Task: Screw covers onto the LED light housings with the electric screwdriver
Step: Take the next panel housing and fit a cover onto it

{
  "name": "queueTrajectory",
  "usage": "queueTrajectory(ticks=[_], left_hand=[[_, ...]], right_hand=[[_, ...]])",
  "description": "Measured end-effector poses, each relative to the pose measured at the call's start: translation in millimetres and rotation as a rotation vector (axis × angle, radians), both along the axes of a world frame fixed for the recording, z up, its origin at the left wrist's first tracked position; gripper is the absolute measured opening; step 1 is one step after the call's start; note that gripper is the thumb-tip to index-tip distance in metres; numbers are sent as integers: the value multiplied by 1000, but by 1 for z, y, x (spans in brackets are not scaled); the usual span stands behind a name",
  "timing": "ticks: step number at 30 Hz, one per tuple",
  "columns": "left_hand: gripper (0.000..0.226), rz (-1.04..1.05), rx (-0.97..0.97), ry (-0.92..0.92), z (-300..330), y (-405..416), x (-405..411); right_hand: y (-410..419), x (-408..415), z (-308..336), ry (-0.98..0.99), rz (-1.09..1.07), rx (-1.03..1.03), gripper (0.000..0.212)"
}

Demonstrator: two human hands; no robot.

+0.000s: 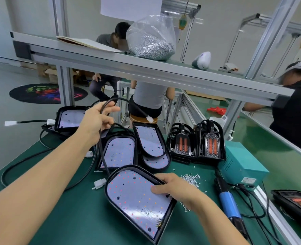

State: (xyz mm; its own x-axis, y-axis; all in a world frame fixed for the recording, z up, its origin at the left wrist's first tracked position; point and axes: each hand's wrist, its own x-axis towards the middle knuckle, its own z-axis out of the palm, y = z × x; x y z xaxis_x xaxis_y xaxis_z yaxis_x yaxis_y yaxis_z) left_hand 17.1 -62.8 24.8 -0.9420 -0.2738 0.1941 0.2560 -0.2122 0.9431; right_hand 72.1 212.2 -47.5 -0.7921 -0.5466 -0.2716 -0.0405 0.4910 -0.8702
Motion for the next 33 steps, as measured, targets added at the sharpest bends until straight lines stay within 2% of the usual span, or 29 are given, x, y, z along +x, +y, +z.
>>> queueTrajectory(ticks=[3,6,9,11,14,17,19,21,25,28,31,33], left_hand=[[53,86,-151,7,-13,-1,16],[52,130,-321,49,-28,4,36],[44,127,-442,103,-41,16,58],[42,144,-592,142,-50,25,71],[50,122,-782,155,-65,33,89],[62,87,-898,135,-75,35,110],[66,98,-916,137,-83,32,122],[58,79,-970,192,-89,28,135],[52,77,-1387,396,-95,17,148],[49,97,-1606,405,-100,7,147],[48,42,-1731,415,-114,-3,146],[51,-1,-1753,377,-124,-11,148]], right_hand=[[0,8,-1,22,3,19,40],[4,15,-10,16,-19,10,29],[6,25,-20,17,-152,3,25],[6,30,-24,14,-249,-45,23],[7,39,-28,-31,-347,-136,14],[7,48,-30,-60,-424,-205,16],[6,54,-31,-72,-435,-216,18],[7,59,-32,-66,-433,-196,22],[12,62,-31,-66,-397,-138,15],[15,62,-34,-27,-360,-81,13],[14,62,-36,-43,-345,-96,11],[13,63,-35,-69,-356,-106,27]])
